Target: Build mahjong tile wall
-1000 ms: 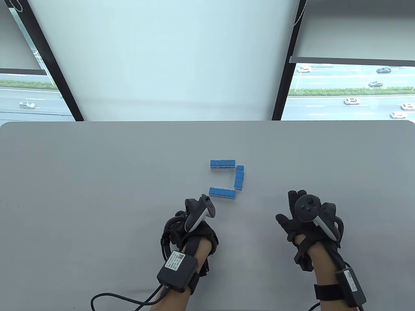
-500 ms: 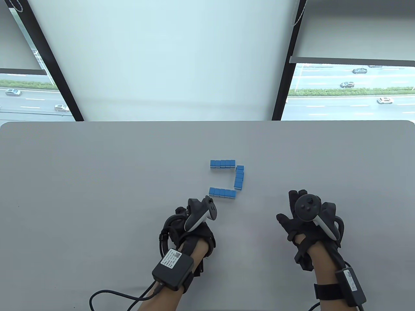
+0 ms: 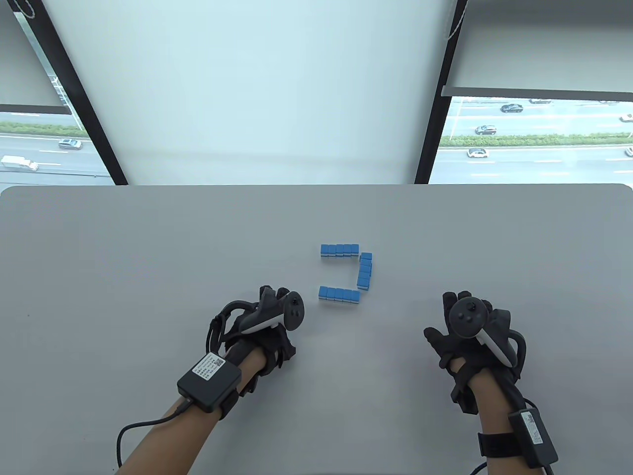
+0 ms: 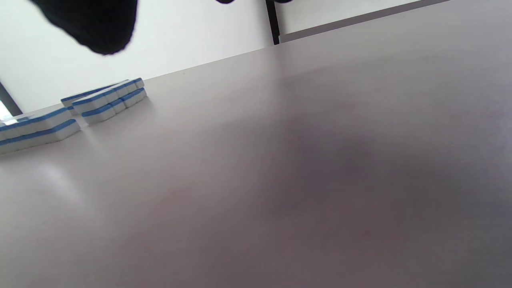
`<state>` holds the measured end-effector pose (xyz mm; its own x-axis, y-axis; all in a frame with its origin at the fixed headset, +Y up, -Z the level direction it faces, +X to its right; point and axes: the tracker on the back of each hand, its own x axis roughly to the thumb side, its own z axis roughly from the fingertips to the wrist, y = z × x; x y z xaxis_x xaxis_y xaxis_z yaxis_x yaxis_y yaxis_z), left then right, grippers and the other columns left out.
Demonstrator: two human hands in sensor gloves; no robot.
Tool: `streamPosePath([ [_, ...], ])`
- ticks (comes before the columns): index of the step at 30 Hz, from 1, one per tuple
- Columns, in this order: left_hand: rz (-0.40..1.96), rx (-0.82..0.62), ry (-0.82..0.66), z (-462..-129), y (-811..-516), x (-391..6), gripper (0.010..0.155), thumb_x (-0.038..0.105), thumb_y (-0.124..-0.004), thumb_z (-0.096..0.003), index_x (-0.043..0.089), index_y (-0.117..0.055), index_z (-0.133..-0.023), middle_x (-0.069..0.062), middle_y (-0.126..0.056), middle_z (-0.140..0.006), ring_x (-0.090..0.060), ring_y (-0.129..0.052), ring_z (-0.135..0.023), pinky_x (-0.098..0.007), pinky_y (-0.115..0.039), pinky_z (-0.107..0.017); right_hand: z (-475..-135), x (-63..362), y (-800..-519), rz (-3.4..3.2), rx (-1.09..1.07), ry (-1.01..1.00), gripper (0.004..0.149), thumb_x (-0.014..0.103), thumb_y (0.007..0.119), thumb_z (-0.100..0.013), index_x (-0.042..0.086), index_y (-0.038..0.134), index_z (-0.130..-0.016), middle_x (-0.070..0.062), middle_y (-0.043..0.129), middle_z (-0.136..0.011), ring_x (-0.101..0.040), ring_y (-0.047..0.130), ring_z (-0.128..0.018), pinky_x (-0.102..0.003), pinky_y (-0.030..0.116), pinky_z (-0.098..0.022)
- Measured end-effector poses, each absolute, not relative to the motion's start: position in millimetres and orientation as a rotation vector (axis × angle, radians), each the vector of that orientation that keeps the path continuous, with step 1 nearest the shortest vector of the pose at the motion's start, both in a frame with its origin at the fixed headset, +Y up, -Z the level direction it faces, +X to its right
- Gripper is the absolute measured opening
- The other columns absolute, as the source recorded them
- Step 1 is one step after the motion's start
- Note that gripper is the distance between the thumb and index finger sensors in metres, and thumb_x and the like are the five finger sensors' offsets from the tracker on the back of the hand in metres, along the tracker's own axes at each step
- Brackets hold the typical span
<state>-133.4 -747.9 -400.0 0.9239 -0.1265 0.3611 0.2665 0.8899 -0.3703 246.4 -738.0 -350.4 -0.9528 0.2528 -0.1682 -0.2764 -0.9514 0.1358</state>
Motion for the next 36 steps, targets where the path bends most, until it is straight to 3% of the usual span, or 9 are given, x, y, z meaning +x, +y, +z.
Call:
streamPosePath([
  [5, -0.228, -0.413, -0.479, -418.0, -746.2, -136.5, 0.118, 0.065, -0.089, -0.0342, 0.018, -0.005, -0.103, -0.021, -0.014, -0.111, -0.049, -0.077, -0.090, -0.053, -0.082, -0.059, -350.6, 248.3, -739.3, 2.874, -0.241, 0.234, 0.084, 0.063, 0.071, -0.040, 0.030, 0.028, -0.105, -0.004, 0.021, -0.113, -0.049, 0.022, -0.101, -0.067, 0.014, -0.065],
  [10, -0.204, -0.370, -0.563, -436.3, -744.6, -137.1, 0.129, 0.065, -0.093, -0.0316, 0.014, 0.004, -0.099, -0.023, -0.004, -0.108, -0.044, -0.078, -0.092, -0.051, -0.083, -0.061, -350.5, 249.7, -739.4, 2.875, -0.254, 0.232, 0.084, 0.063, 0.071, -0.040, 0.030, 0.028, -0.105, -0.003, 0.021, -0.113, -0.049, 0.021, -0.101, -0.067, 0.013, -0.065],
  [16, -0.173, -0.377, -0.584, -469.5, -742.1, -130.3, 0.133, 0.062, -0.100, -0.0286, 0.013, 0.002, -0.099, -0.023, -0.004, -0.108, -0.042, -0.079, -0.093, -0.048, -0.085, -0.062, -349.9, 247.4, -737.1, 2.891, -0.243, 0.212, 0.084, 0.062, 0.071, -0.040, 0.030, 0.028, -0.105, -0.004, 0.021, -0.113, -0.049, 0.021, -0.101, -0.067, 0.014, -0.065],
  [24, -0.178, -0.414, -0.614, -514.3, -740.9, -96.4, 0.132, 0.057, -0.103, -0.0281, 0.020, 0.001, -0.100, -0.021, -0.005, -0.109, -0.040, -0.073, -0.099, -0.045, -0.085, -0.064, -349.5, 251.6, -735.8, 2.886, -0.264, 0.196, 0.085, 0.062, 0.071, -0.039, 0.029, 0.029, -0.105, -0.004, 0.021, -0.113, -0.048, 0.021, -0.101, -0.067, 0.013, -0.065],
  [27, -0.186, -0.453, -0.621, -525.5, -741.5, -82.1, 0.129, 0.056, -0.103, -0.0292, 0.034, 0.004, -0.098, -0.018, -0.002, -0.109, -0.037, -0.067, -0.103, -0.044, -0.082, -0.067, -349.1, 252.6, -735.9, 2.883, -0.271, 0.197, 0.085, 0.062, 0.072, -0.039, 0.029, 0.029, -0.105, -0.004, 0.021, -0.113, -0.048, 0.021, -0.101, -0.067, 0.013, -0.065],
  [36, -0.222, -0.513, -0.641, -540.1, -743.2, -57.2, 0.127, 0.053, -0.103, -0.0313, 0.042, 0.005, -0.096, -0.014, -0.002, -0.111, -0.033, -0.058, -0.107, -0.044, -0.076, -0.071, -348.4, 253.9, -736.2, 2.879, -0.277, 0.195, 0.086, 0.062, 0.072, -0.039, 0.029, 0.029, -0.105, -0.004, 0.021, -0.113, -0.048, 0.021, -0.101, -0.067, 0.013, -0.065],
])
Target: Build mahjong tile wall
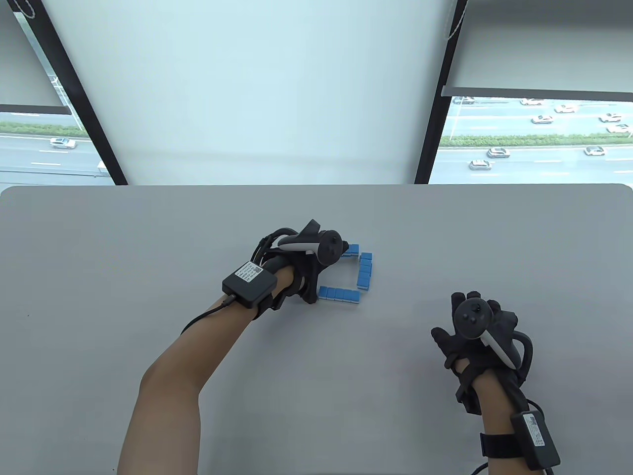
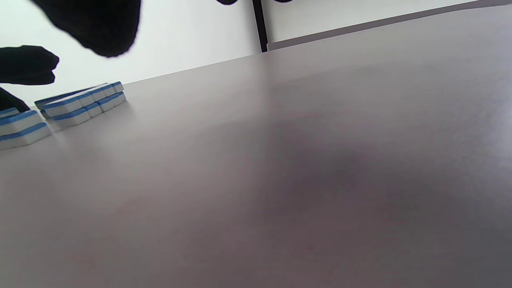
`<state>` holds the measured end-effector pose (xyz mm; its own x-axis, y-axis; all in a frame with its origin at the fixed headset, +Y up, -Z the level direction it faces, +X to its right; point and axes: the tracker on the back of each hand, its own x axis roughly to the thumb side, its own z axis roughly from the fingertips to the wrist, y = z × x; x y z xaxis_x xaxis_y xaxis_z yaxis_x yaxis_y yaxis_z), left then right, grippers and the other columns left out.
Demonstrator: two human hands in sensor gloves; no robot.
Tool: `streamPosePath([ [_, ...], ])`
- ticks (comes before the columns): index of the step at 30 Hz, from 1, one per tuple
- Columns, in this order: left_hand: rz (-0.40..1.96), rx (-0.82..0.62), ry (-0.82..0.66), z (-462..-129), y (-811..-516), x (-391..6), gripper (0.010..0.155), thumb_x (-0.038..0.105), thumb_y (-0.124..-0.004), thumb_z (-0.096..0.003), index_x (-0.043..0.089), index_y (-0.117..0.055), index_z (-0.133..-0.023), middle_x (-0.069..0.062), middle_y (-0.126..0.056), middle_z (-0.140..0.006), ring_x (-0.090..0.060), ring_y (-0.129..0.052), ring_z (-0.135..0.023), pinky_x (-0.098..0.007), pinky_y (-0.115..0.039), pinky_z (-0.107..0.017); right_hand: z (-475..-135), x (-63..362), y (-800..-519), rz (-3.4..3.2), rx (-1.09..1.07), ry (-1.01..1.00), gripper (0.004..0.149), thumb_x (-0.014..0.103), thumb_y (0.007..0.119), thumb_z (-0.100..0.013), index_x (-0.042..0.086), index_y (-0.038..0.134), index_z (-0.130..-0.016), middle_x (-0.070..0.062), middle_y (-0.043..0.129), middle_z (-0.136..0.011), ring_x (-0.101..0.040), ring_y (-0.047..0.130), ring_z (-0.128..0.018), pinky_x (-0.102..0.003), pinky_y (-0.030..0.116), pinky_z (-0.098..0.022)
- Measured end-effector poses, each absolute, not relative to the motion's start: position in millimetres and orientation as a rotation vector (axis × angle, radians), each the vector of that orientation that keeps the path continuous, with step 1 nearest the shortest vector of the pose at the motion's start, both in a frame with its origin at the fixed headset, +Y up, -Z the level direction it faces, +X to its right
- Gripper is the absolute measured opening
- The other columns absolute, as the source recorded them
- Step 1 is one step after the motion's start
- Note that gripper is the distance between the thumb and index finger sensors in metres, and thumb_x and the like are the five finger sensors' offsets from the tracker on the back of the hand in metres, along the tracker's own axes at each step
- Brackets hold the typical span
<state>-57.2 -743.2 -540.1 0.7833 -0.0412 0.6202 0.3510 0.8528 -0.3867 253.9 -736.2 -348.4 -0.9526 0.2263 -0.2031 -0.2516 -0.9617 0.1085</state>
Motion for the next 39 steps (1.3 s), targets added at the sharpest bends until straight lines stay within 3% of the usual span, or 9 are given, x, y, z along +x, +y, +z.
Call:
streamPosePath([
  [21, -0.229, -0.479, -0.628, -538.0, -744.4, -56.3, 0.126, 0.052, -0.101, -0.0324, 0.037, 0.006, -0.097, -0.013, 0.001, -0.110, -0.038, -0.046, -0.109, -0.051, -0.067, -0.074, -348.3, 252.3, -737.3, 2.890, -0.272, 0.211, 0.086, 0.062, 0.072, -0.039, 0.029, 0.029, -0.105, -0.004, 0.021, -0.113, -0.047, 0.022, -0.101, -0.067, 0.014, -0.065],
  [28, -0.210, -0.423, -0.579, -527.9, -719.3, -73.2, 0.127, 0.055, -0.100, -0.0312, 0.036, 0.006, -0.097, -0.012, 0.003, -0.110, -0.047, -0.022, -0.107, -0.065, -0.045, -0.076, -348.9, 251.2, -737.8, 2.887, -0.265, 0.217, 0.086, 0.062, 0.072, -0.039, 0.029, 0.028, -0.105, -0.004, 0.021, -0.113, -0.047, 0.021, -0.101, -0.067, 0.013, -0.065],
  [31, -0.192, -0.391, -0.552, -514.0, -697.7, -91.8, 0.121, 0.055, -0.098, -0.0322, 0.034, -0.001, -0.102, -0.010, -0.004, -0.113, -0.046, -0.024, -0.108, -0.068, -0.042, -0.075, -349.4, 249.8, -737.6, 2.888, -0.255, 0.216, 0.085, 0.061, 0.072, -0.040, 0.029, 0.028, -0.105, -0.004, 0.020, -0.113, -0.047, 0.021, -0.101, -0.067, 0.013, -0.065],
  [34, -0.160, -0.331, -0.526, -493.7, -672.9, -114.9, 0.105, 0.051, -0.096, -0.0345, 0.029, -0.024, -0.107, -0.008, -0.023, -0.117, -0.043, -0.039, -0.108, -0.066, -0.046, -0.075, -349.5, 246.6, -736.3, 2.892, -0.237, 0.208, 0.085, 0.061, 0.072, -0.040, 0.029, 0.028, -0.105, -0.004, 0.020, -0.113, -0.048, 0.021, -0.101, -0.067, 0.013, -0.065],
  [36, -0.112, -0.319, -0.498, -476.7, -658.0, -132.2, 0.095, 0.051, -0.092, -0.0370, 0.026, -0.034, -0.108, -0.009, -0.037, -0.117, -0.042, -0.047, -0.107, -0.064, -0.049, -0.075, -349.4, 244.5, -735.0, 2.901, -0.225, 0.200, 0.085, 0.061, 0.071, -0.040, 0.029, 0.028, -0.105, -0.003, 0.021, -0.113, -0.048, 0.021, -0.101, -0.067, 0.013, -0.066],
  [39, -0.062, -0.268, -0.459, -447.7, -638.1, -158.3, 0.083, 0.055, -0.083, -0.0405, 0.027, -0.044, -0.109, -0.009, -0.044, -0.117, -0.041, -0.052, -0.107, -0.062, -0.052, -0.075, -349.5, 241.8, -733.0, 2.899, -0.206, 0.189, 0.084, 0.061, 0.071, -0.040, 0.030, 0.028, -0.105, -0.003, 0.021, -0.113, -0.048, 0.021, -0.101, -0.067, 0.013, -0.066],
])
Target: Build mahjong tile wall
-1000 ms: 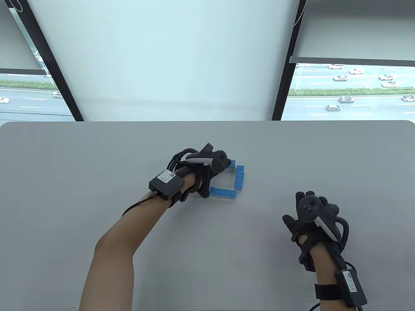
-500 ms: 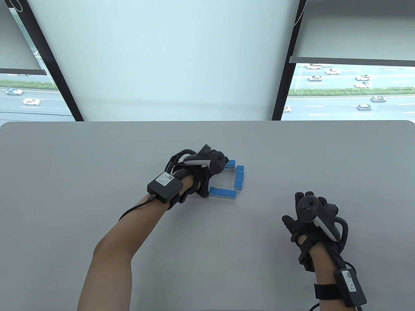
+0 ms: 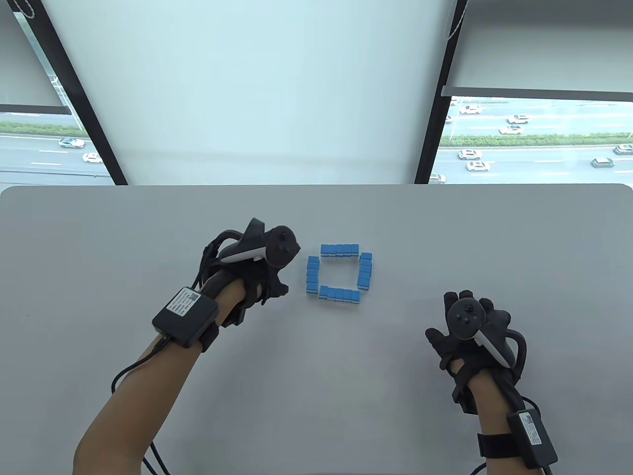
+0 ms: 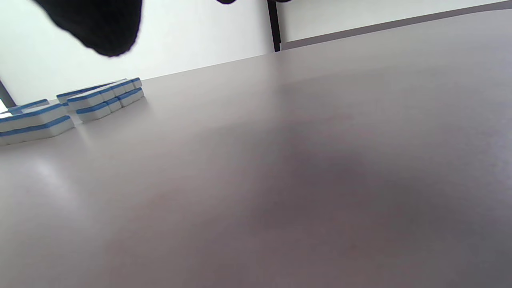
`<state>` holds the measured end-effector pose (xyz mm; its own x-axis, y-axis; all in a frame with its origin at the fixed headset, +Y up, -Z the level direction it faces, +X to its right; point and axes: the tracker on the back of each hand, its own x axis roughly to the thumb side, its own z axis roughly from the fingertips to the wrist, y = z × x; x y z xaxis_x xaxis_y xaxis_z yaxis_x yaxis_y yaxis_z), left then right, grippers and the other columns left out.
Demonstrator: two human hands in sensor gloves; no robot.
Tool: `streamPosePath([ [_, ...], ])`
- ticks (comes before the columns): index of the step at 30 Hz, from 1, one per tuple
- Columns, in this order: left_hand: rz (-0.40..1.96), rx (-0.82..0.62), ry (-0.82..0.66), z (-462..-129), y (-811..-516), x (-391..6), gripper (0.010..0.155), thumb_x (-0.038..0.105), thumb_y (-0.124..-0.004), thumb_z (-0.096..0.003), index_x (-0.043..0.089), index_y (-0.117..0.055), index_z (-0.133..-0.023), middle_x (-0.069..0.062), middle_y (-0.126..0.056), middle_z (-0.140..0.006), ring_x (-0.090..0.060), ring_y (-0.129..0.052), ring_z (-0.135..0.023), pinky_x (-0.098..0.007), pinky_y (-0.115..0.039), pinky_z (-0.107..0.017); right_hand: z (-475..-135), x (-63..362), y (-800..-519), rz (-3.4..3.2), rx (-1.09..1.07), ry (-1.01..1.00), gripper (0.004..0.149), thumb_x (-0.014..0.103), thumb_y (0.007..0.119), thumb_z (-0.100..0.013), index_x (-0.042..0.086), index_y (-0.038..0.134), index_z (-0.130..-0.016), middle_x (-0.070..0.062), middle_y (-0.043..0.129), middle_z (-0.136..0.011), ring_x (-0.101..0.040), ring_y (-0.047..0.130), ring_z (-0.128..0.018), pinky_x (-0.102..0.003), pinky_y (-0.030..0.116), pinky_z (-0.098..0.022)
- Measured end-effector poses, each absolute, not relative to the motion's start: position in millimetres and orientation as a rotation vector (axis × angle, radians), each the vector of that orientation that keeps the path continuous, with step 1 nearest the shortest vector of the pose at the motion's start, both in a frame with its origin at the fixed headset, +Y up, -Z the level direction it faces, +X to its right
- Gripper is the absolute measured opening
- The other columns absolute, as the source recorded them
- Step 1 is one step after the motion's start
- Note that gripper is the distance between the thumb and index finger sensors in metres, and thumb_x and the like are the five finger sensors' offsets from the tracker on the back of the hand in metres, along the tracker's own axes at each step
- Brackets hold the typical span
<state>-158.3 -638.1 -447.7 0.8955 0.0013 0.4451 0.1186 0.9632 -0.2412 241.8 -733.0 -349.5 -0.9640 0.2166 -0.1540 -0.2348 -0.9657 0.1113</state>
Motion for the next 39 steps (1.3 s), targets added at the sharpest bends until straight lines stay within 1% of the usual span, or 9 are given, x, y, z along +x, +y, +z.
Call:
streamPosePath([
  [3, -0.028, -0.203, -0.406, -417.9, -625.0, -181.3, 0.080, 0.058, -0.079, -0.0418, 0.028, -0.047, -0.109, -0.007, -0.047, -0.117, -0.040, -0.054, -0.107, -0.061, -0.052, -0.075, -349.3, 239.8, -730.5, 2.901, -0.193, 0.171, 0.084, 0.062, 0.071, -0.040, 0.030, 0.029, -0.105, -0.002, 0.022, -0.114, -0.047, 0.021, -0.102, -0.067, 0.013, -0.066],
  [7, 0.028, -0.163, -0.332, -385.8, -625.9, -201.9, 0.081, 0.059, -0.078, -0.0416, 0.028, -0.046, -0.109, -0.006, -0.047, -0.117, -0.038, -0.052, -0.108, -0.061, -0.051, -0.075, -348.2, 238.1, -727.8, 2.900, -0.180, 0.153, 0.083, 0.062, 0.071, -0.040, 0.031, 0.030, -0.105, -0.001, 0.023, -0.114, -0.047, 0.021, -0.102, -0.067, 0.013, -0.066],
  [13, 0.108, -0.126, -0.243, -355.3, -651.6, -219.3, 0.079, 0.060, -0.078, -0.0416, 0.030, -0.049, -0.109, -0.004, -0.048, -0.117, -0.036, -0.051, -0.108, -0.060, -0.049, -0.076, -348.2, 234.5, -724.9, 2.917, -0.160, 0.127, 0.081, 0.061, 0.071, -0.040, 0.033, 0.032, -0.105, 0.001, 0.025, -0.114, -0.046, 0.022, -0.102, -0.067, 0.014, -0.066],
  [17, 0.136, -0.088, -0.168, -339.0, -676.7, -230.4, 0.081, 0.061, -0.077, -0.0417, 0.030, -0.045, -0.110, -0.004, -0.045, -0.118, -0.037, -0.046, -0.109, -0.065, -0.047, -0.075, -349.3, 232.7, -727.9, 2.925, -0.155, 0.145, 0.079, 0.062, 0.071, -0.040, 0.036, 0.033, -0.104, 0.003, 0.027, -0.114, -0.044, 0.023, -0.103, -0.066, 0.014, -0.066],
  [21, 0.161, -0.074, -0.138, -332.2, -705.4, -235.3, 0.083, 0.063, -0.075, -0.0413, 0.031, -0.042, -0.110, -0.005, -0.041, -0.118, -0.037, -0.043, -0.110, -0.067, -0.044, -0.074, -350.6, 232.6, -730.6, 2.931, -0.154, 0.157, 0.077, 0.063, 0.069, -0.040, 0.038, 0.036, -0.104, 0.007, 0.029, -0.114, -0.040, 0.023, -0.104, -0.066, 0.013, -0.067],
  [24, 0.118, -0.109, -0.094, -333.5, -722.5, -241.3, 0.087, 0.066, -0.072, -0.0407, 0.032, -0.034, -0.111, -0.004, -0.034, -0.119, -0.040, -0.034, -0.110, -0.072, -0.037, -0.072, -351.6, 233.4, -732.4, 2.931, -0.161, 0.157, 0.077, 0.065, 0.067, -0.039, 0.039, 0.034, -0.104, 0.009, 0.028, -0.114, -0.036, 0.019, -0.104, -0.065, 0.013, -0.067],
  [28, 0.086, -0.144, -0.070, -337.2, -730.6, -247.1, 0.091, 0.071, -0.070, -0.0387, 0.036, -0.025, -0.110, -0.004, -0.023, -0.119, -0.043, -0.024, -0.109, -0.075, -0.030, -0.070, -353.0, 235.9, -735.7, 2.940, -0.185, 0.170, 0.080, 0.068, 0.065, -0.039, 0.040, 0.028, -0.103, 0.009, 0.021, -0.113, -0.034, 0.011, -0.103, -0.066, 0.011, -0.066],
  [32, 0.088, -0.196, -0.062, -341.6, -738.8, -248.9, 0.093, 0.072, -0.069, -0.0387, 0.036, -0.020, -0.110, -0.006, -0.016, -0.119, -0.045, -0.019, -0.108, -0.076, -0.026, -0.069, -352.9, 236.8, -736.1, 2.954, -0.200, 0.166, 0.082, 0.070, 0.065, -0.038, 0.041, 0.023, -0.103, 0.007, 0.013, -0.113, -0.038, 0.006, -0.102, -0.068, 0.010, -0.065],
  [39, 0.109, -0.185, -0.056, -343.2, -740.4, -250.9, 0.093, 0.072, -0.069, -0.0390, 0.036, -0.022, -0.110, -0.006, -0.016, -0.119, -0.046, -0.020, -0.108, -0.076, -0.026, -0.069, -350.9, 237.0, -734.8, 2.963, -0.215, 0.176, 0.084, 0.070, 0.065, -0.038, 0.041, 0.021, -0.103, 0.005, 0.011, -0.113, -0.041, 0.006, -0.101, -0.069, 0.009, -0.064],
])
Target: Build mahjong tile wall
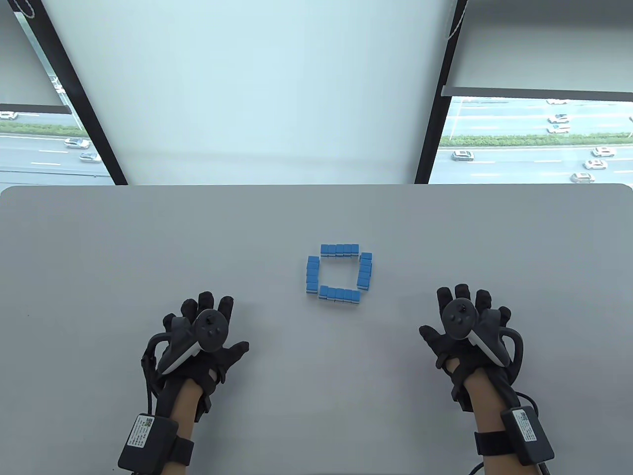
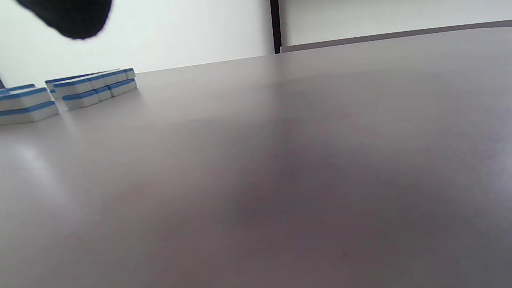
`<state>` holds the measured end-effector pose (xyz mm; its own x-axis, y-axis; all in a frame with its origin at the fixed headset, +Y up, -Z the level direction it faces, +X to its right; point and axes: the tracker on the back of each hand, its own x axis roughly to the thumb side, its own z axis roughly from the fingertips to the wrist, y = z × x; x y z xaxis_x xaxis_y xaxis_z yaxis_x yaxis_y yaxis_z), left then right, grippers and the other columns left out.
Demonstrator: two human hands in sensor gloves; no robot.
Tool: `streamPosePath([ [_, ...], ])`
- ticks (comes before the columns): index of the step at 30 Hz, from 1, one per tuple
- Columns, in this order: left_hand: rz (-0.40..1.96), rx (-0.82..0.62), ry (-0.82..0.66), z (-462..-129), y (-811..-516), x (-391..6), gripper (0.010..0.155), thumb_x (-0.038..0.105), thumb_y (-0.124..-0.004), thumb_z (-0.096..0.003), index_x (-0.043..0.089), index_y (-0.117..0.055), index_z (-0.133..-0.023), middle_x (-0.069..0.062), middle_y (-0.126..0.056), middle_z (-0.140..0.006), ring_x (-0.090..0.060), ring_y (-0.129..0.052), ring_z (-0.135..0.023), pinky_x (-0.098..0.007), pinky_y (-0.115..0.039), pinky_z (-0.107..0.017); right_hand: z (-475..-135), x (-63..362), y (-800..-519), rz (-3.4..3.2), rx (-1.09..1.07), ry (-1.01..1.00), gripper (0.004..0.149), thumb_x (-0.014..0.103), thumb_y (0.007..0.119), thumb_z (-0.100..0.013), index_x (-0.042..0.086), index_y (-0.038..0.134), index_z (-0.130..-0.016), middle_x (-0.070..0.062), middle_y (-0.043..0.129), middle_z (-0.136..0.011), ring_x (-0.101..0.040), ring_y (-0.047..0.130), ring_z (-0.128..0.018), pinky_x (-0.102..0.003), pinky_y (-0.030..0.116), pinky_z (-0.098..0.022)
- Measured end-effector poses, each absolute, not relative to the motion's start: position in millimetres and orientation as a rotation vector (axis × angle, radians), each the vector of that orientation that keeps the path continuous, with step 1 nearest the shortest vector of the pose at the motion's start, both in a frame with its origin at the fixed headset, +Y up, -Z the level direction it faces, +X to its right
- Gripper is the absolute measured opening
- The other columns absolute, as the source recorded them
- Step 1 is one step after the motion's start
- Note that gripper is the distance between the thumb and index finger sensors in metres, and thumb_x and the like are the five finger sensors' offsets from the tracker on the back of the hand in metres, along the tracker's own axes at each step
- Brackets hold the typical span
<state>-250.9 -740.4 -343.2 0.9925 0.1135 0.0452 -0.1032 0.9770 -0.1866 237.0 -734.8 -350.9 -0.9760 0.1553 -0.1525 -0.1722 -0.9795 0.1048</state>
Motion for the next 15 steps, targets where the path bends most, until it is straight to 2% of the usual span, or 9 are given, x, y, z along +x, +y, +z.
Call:
streamPosePath([
  [15, 0.136, -0.204, -0.041, -342.8, -741.8, -256.6, 0.091, 0.069, -0.070, -0.0402, 0.035, -0.024, -0.110, -0.006, -0.019, -0.119, -0.046, -0.022, -0.108, -0.076, -0.027, -0.069, -348.6, 238.1, -739.7, 2.976, -0.240, 0.228, 0.085, 0.069, 0.066, -0.037, 0.040, 0.021, -0.103, 0.004, 0.011, -0.113, -0.042, 0.008, -0.101, -0.069, 0.009, -0.064],
])
